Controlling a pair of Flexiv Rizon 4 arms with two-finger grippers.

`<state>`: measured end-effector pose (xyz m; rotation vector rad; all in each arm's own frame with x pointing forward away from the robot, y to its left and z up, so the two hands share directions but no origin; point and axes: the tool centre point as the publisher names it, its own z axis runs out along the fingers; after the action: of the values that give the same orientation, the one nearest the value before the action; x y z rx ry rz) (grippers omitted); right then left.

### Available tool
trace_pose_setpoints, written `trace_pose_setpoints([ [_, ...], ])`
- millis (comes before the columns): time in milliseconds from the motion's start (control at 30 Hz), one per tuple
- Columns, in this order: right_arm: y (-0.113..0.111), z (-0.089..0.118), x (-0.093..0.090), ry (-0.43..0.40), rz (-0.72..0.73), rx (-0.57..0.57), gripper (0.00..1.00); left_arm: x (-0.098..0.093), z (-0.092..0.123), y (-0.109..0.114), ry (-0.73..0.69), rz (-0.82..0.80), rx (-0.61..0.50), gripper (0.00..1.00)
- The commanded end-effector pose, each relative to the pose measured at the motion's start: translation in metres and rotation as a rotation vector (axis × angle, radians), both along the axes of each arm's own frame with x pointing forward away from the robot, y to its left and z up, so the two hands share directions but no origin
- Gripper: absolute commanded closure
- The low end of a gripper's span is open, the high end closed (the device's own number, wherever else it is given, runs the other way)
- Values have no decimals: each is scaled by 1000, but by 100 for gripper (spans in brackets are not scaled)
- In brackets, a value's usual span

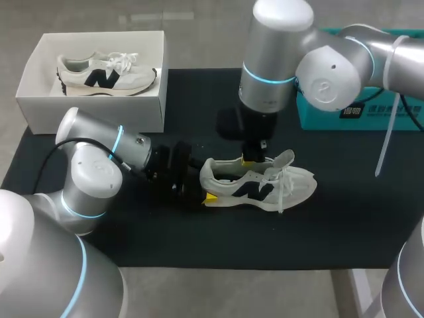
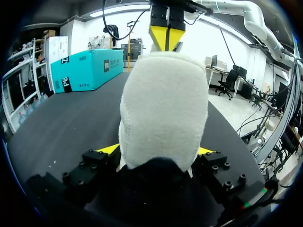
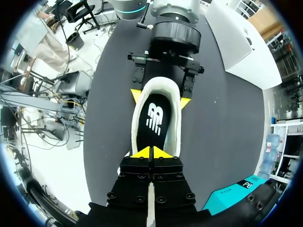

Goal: Take the shoe out of the shoebox, open the shoe tongue, remove and reinsert the insole, then place the shoe into the shoebox

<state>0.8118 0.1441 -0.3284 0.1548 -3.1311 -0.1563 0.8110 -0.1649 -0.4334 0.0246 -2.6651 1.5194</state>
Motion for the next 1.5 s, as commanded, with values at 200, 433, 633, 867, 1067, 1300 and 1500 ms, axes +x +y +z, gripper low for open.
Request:
trace_pose_setpoints([
  [200, -5, -20, 0, 34, -3, -5, 100, 2, -2, 0, 1, 0, 2, 100],
  [433, 3, -28, -27, 71, -27, 14, 100, 2, -2, 0, 1, 0, 2, 100],
  [633, 8, -31, -37, 85, -41, 36, 100, 2, -2, 0, 1, 0, 2, 100],
  [867, 7, -48, -14, 106, -19, 37, 100, 2, -2, 0, 1, 0, 2, 100],
  [1067, -2, -53, -1, 110, -15, 33, 100, 2, -2, 0, 1, 0, 2, 100],
  [1300, -4, -63, 5, 122, -17, 31, 100, 2, -2, 0, 1, 0, 2, 100],
  [1500, -4, -71, 6, 76, -20, 23, 89, 2, -2, 0, 1, 0, 2, 100],
])
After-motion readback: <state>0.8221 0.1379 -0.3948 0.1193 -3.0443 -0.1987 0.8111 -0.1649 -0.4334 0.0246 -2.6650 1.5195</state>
